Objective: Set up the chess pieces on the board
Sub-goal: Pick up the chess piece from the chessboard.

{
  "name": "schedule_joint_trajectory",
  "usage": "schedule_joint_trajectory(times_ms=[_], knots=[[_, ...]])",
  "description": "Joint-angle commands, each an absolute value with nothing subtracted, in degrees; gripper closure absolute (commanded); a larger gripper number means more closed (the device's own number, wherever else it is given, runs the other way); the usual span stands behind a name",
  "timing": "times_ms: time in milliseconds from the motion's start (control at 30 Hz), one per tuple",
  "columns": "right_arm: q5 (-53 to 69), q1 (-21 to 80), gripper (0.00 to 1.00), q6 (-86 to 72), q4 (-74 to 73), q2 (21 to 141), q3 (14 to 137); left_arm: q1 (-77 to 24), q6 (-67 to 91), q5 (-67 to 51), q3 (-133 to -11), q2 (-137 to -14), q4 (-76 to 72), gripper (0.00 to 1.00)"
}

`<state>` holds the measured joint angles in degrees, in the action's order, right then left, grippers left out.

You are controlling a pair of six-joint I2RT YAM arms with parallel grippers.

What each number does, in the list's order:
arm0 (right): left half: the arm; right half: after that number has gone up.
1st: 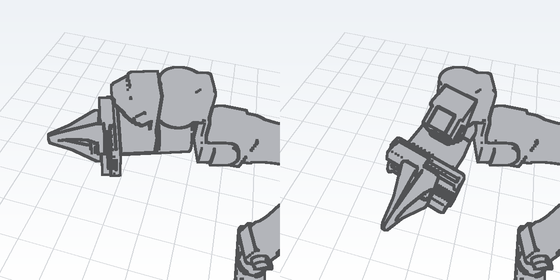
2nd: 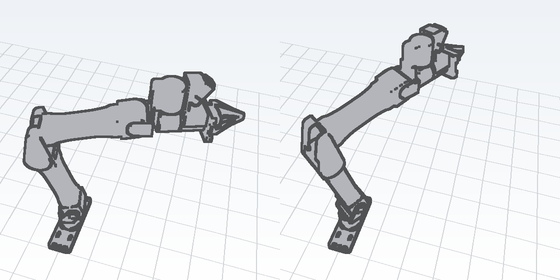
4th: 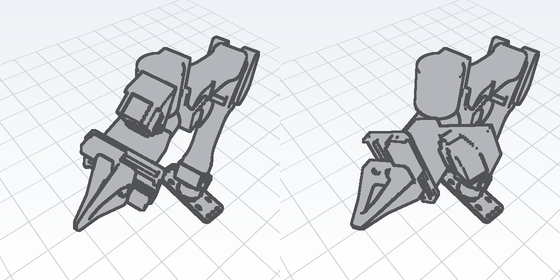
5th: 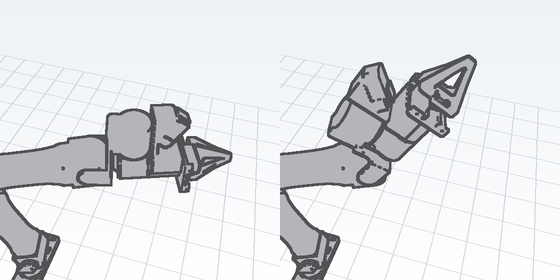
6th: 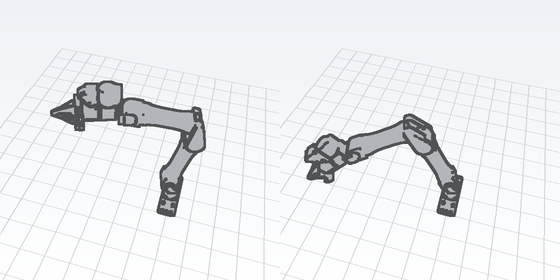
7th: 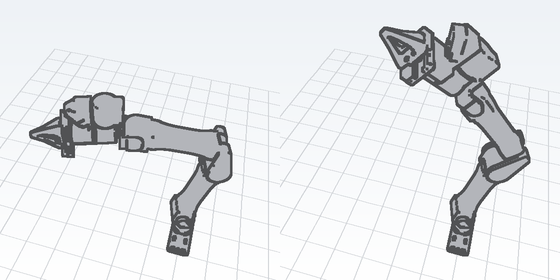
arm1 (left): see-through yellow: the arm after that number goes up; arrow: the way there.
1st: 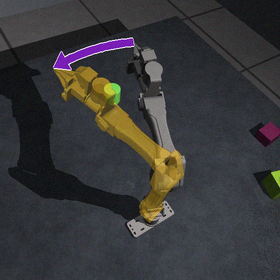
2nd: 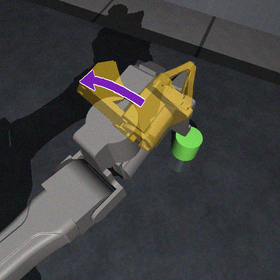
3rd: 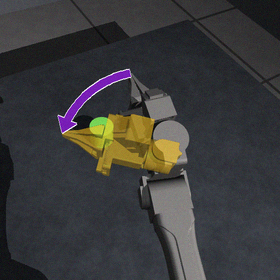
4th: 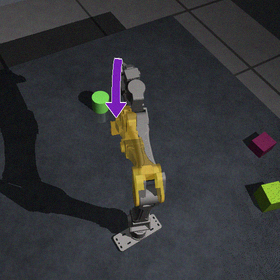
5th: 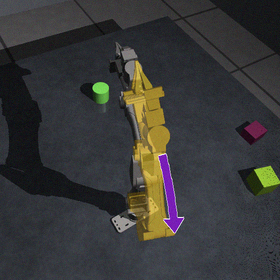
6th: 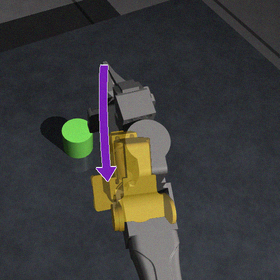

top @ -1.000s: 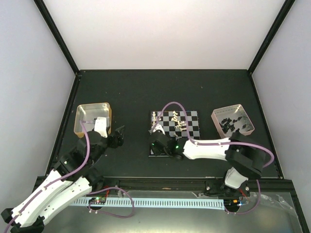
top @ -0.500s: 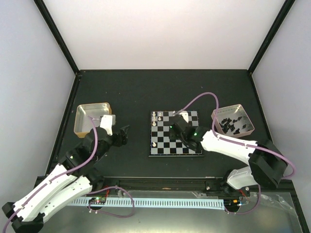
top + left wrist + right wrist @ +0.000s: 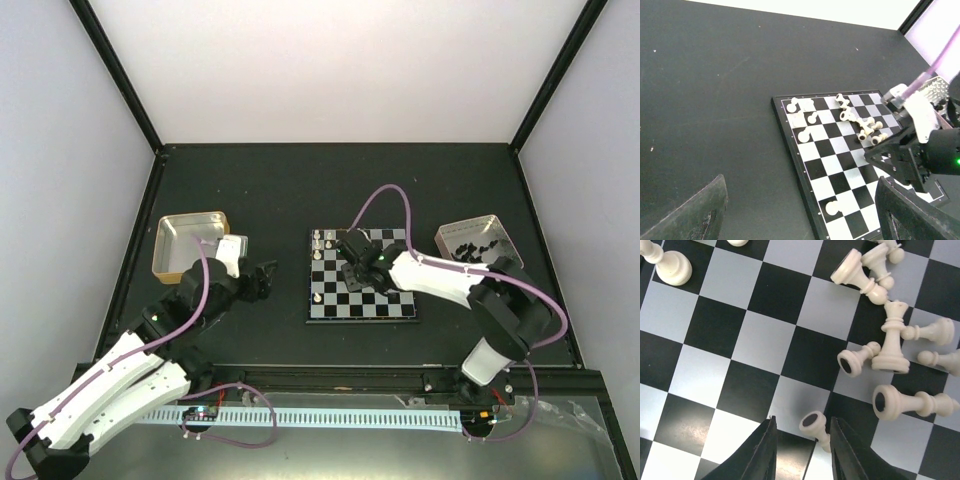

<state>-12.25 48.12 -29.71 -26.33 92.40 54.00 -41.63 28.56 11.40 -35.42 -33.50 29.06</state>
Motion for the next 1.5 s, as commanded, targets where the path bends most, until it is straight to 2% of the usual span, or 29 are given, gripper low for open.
schedule_joint_trajectory(times_ms=[0, 300, 567, 867, 1100, 1300, 1467], knots=[[-13.29, 47.89, 0.71, -21.88, -31.86, 95.58, 58.32, -41.18, 29.53, 9.33, -35.36, -33.57, 27.42, 0.17], [-12.52, 47.82, 0.73, -18.99, -33.69, 99.2, 60.32, -41.2, 29.46, 8.96, -34.85, -33.49, 27.6, 0.17], [-10.22, 45.96, 0.8, -19.83, -32.76, 99.68, 59.57, -41.24, 29.44, 8.96, -34.38, -33.58, 27.42, 0.17], [-6.62, 43.21, 0.79, -20.43, -30.92, 100.97, 59.16, -41.19, 29.3, 9.1, -34.37, -33.79, 27.33, 0.17], [-5.57, 42.53, 0.9, -22.59, -30.21, 99.88, 58.44, -41.2, 29.27, 9.0, -34.07, -33.77, 27.14, 0.17], [-0.65, 42.43, 0.91, -30.97, -25.06, 94.39, 55.85, -41.26, 28.52, 5.33, -32.26, -33.66, 22.78, 0.17], [11.58, 42.41, 0.91, -48.27, -10.42, 86.83, 49.76, -41.23, 28.64, 0.38, -27.55, -34.78, 11.76, 0.17]])
